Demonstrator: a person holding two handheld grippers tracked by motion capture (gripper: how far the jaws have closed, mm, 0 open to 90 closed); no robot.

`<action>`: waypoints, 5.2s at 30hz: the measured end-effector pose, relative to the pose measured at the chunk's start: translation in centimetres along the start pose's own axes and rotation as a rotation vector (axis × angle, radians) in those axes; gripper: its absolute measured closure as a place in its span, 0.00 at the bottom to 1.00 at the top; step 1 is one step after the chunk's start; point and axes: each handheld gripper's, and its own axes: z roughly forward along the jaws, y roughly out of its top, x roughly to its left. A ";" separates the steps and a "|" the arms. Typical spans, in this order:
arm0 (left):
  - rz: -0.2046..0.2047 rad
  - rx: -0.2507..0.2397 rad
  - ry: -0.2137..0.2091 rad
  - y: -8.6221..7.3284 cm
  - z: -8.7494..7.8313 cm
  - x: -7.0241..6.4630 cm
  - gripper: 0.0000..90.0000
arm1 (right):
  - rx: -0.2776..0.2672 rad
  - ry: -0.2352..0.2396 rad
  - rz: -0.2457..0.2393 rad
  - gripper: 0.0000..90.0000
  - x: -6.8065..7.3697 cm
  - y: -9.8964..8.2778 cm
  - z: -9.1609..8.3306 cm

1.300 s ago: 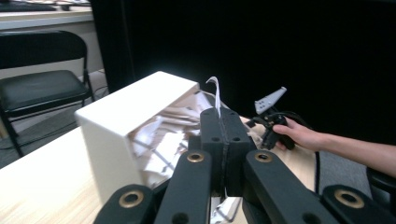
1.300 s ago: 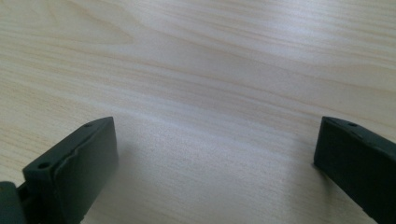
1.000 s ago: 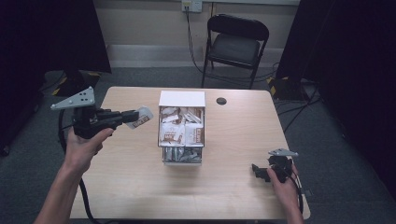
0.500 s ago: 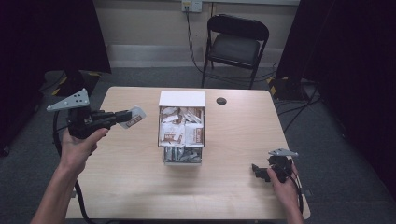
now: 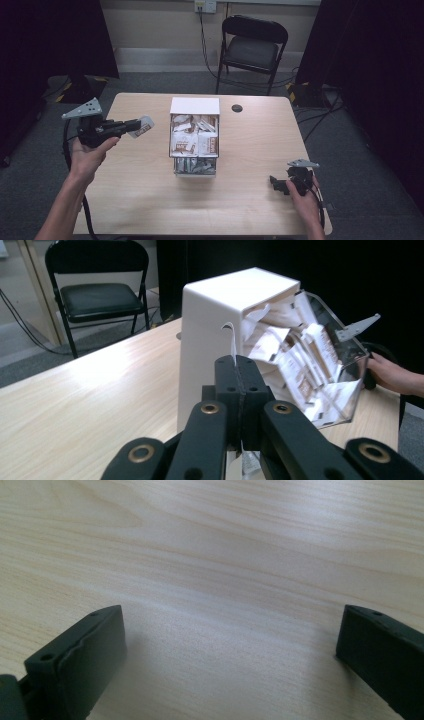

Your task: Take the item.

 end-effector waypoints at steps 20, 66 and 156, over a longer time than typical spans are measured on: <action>-0.052 0.068 0.026 -3.2 2.3 2.4 1.00 | 0.000 0.000 0.000 0.00 0.0 0.0 0.0; -0.109 0.334 0.001 -10.9 10.5 3.7 1.00 | 0.000 0.000 0.000 0.00 0.0 0.0 0.0; -0.141 0.384 0.477 -18.6 3.8 6.5 0.06 | -0.002 -0.002 -0.003 0.00 0.1 -0.1 -0.1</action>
